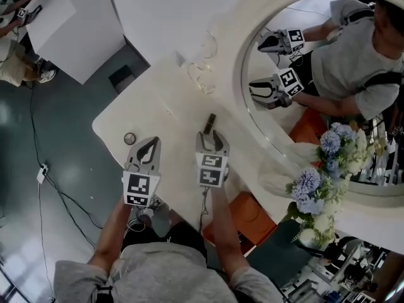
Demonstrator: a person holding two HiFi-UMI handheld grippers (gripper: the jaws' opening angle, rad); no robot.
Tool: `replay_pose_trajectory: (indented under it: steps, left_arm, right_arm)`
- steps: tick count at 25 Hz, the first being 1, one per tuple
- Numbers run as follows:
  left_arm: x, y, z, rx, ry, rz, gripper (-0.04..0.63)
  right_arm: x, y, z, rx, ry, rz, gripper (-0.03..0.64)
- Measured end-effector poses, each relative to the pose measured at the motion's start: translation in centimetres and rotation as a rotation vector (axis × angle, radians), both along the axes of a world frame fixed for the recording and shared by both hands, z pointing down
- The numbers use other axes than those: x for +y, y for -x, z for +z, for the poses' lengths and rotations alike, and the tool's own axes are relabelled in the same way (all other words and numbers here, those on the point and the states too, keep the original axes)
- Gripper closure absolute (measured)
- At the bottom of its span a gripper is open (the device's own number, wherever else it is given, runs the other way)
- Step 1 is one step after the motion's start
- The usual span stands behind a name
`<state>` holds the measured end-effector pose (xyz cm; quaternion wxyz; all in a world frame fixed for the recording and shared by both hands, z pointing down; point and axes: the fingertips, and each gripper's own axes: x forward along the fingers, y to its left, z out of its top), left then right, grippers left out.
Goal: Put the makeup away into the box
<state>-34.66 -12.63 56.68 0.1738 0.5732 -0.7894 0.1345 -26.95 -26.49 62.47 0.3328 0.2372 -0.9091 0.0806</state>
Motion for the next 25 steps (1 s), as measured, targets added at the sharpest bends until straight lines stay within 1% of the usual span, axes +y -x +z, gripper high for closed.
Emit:
replay_pose_trajectory:
  steps: [7,13,15,20,25]
  left_arm:
    - [0.2,0.0,0.9,0.012,0.017,-0.003,0.594]
    - [0.4,-0.2,1.0,0.012,0.021,-0.001,0.594]
    - [0.5,-0.5,1.0,0.01,0.023,0.004,0.595]
    - [1.1,-1.1,1.0,0.013,0.024,0.008,0.594]
    - [1.6,-1.2,0.3,0.001,0.018,0.015,0.595]
  right_arm:
    - [-0.6,0.5,0.7,0.045,0.008,0.008,0.433]
    - [-0.1,1.0,0.8,0.039,0.027,0.009,0.512]
    - [-0.1,1.0,0.8,0.041,0.018,0.014,0.515]
    - [0.0,0.8,0.7,0.032,0.035,0.02,0.518]
    - [0.4,0.6,0.0,0.01,0.039,0.018,0.52]
